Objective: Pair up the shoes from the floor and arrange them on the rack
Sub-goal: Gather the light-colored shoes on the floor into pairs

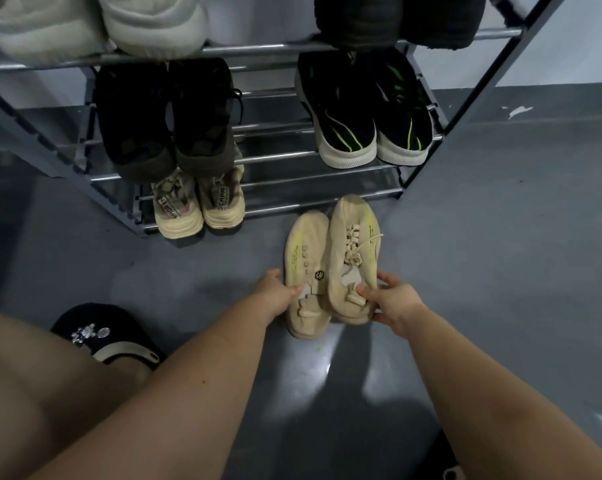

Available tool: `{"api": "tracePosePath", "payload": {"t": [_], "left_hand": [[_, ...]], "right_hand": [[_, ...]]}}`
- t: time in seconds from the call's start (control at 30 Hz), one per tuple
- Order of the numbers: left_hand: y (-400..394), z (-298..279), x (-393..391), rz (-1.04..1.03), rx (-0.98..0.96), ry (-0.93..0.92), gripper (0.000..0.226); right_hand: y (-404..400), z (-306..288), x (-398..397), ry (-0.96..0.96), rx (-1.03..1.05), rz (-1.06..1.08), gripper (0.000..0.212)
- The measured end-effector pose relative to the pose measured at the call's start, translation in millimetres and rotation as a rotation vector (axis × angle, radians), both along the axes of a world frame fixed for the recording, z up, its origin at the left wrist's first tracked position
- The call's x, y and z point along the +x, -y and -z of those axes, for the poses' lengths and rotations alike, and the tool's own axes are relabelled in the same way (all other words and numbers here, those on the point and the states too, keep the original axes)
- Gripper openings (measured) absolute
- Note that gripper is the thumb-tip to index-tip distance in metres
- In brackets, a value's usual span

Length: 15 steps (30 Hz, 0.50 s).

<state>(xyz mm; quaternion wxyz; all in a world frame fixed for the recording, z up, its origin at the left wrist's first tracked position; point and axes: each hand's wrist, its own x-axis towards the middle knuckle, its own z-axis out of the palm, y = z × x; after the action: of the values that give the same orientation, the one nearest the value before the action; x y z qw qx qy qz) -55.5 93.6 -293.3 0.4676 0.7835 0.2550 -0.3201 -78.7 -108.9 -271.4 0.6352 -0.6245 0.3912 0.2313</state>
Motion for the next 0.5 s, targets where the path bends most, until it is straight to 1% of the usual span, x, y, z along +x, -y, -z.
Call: {"api": "tracePosePath", "payload": {"t": [0.03, 0.17, 0.33, 0.43, 0.5], "left_hand": [[2, 1, -2, -0.001, 0.005, -0.022, 0.069], [11, 12, -11, -0.016, -0.035, -0.142, 0.046], [12, 22, -8, -0.124, -0.125, -0.221, 0.044], [9, 24, -8, -0.18, -0.177, -0.227, 0.046], [6, 27, -10, -0.206, -0.218, -0.238, 0.046]], "right_hand": [[2, 3, -1, 0.005, 0.003, 0.005, 0.06], [16, 14, -10, 0.009, -0.022, 0.031, 0.058], [32, 24, -12, -0.026, -0.082, -0.035, 0.06], [31, 28, -12, -0.057, -0.058, -0.076, 0.058], [26, 32, -15, -0.058, -0.092, -0.109, 0.057]]}}
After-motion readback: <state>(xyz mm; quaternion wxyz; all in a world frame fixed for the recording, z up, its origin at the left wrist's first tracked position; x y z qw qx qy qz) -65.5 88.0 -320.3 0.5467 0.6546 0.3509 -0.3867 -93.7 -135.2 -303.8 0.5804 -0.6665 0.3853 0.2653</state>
